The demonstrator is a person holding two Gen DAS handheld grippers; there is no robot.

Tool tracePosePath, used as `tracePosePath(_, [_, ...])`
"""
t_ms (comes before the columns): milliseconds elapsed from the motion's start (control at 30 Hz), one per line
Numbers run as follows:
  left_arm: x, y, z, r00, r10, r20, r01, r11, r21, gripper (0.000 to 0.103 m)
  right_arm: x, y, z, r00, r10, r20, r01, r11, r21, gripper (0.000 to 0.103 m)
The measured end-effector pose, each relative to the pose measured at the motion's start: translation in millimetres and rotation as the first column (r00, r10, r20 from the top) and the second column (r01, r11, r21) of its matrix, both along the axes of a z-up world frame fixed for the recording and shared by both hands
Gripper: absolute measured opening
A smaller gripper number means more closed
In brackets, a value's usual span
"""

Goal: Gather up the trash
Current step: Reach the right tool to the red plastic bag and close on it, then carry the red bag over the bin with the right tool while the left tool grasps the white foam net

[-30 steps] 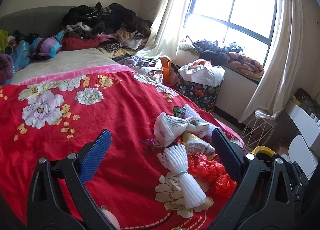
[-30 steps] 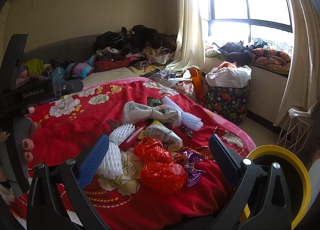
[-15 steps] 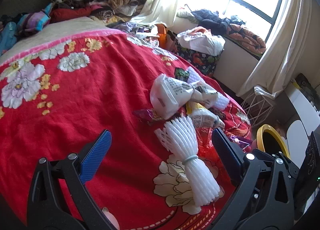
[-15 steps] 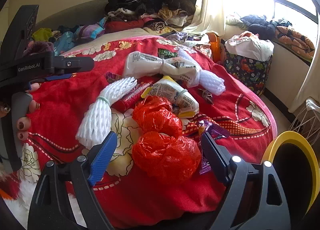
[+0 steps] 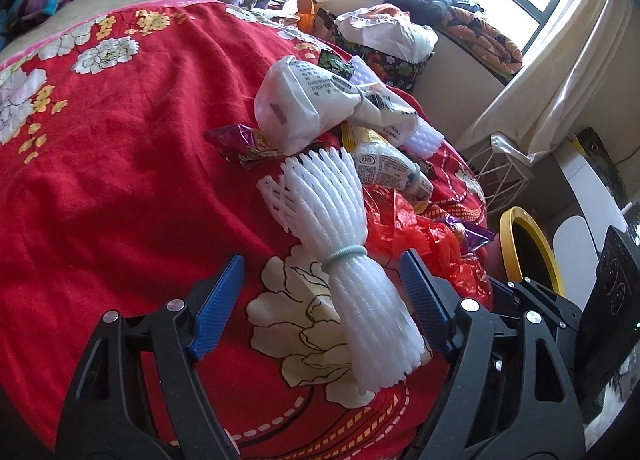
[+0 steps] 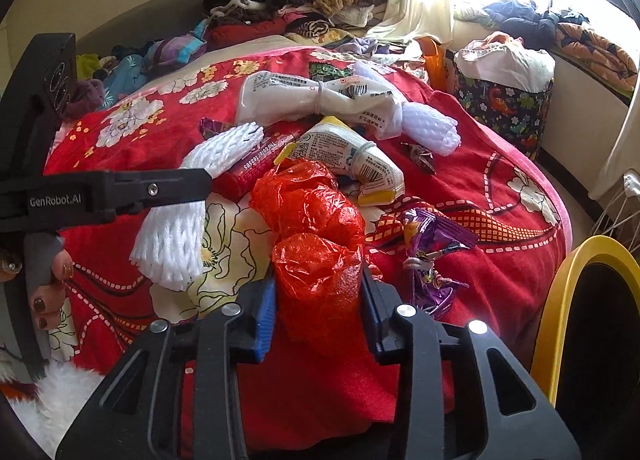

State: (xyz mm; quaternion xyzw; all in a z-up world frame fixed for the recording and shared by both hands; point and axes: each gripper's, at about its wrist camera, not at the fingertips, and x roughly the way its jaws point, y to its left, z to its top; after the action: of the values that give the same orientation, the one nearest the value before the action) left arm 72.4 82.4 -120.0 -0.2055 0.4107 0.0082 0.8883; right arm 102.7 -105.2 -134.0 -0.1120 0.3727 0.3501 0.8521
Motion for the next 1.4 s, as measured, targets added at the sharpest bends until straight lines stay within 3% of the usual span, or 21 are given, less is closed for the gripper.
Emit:
tracePosePath(167, [-2, -8, -3, 1.0, -0.019, -0.02, 0.019, 1.0, 0.005, 0.041, -4, -9, 10, 1.0, -0.008, 0.024, 0.007, 0.998, 0.055, 0.027])
tracePosePath(233, [-4, -9, -2, 0.999, -0.028, -0.02, 0.028, 1.0, 0.007, 0.027, -7, -15, 14, 1.0, -0.018, 0.022, 0.016, 0.995, 0.094, 0.027])
tracePosePath(333, [-8, -8, 2, 1.0, -0.031, -0.006, 0.031, 1.0, 0.004, 0.018, -10, -18, 21, 0.999, -0.028, 0.019, 0.025, 0.99, 0.135, 0.027])
tracePosePath(767, [-21, -15, 58, 0.986, -0.074, 0.153, 0.07, 0.997, 0.03, 0.017, -23, -41, 53, 0.994, -0.092, 0.056, 0.077, 0.968, 0.237, 0.027])
tracePosePath(1100, [-20, -36, 78, 0.973, -0.12, 0.196, 0.112, 0.992, 0.051, 0.017, -27, -69, 71, 0.98, -0.175, 0.09, 0.145, 0.952, 0.268, 0.027])
tracePosePath(1400, [-14, -63, 88, 0.96, -0.184, 0.213, 0.172, 0.982, 0.072, 0.017, -22, -112, 77, 0.954, -0.29, 0.08, 0.252, 0.916, 0.31, 0.027])
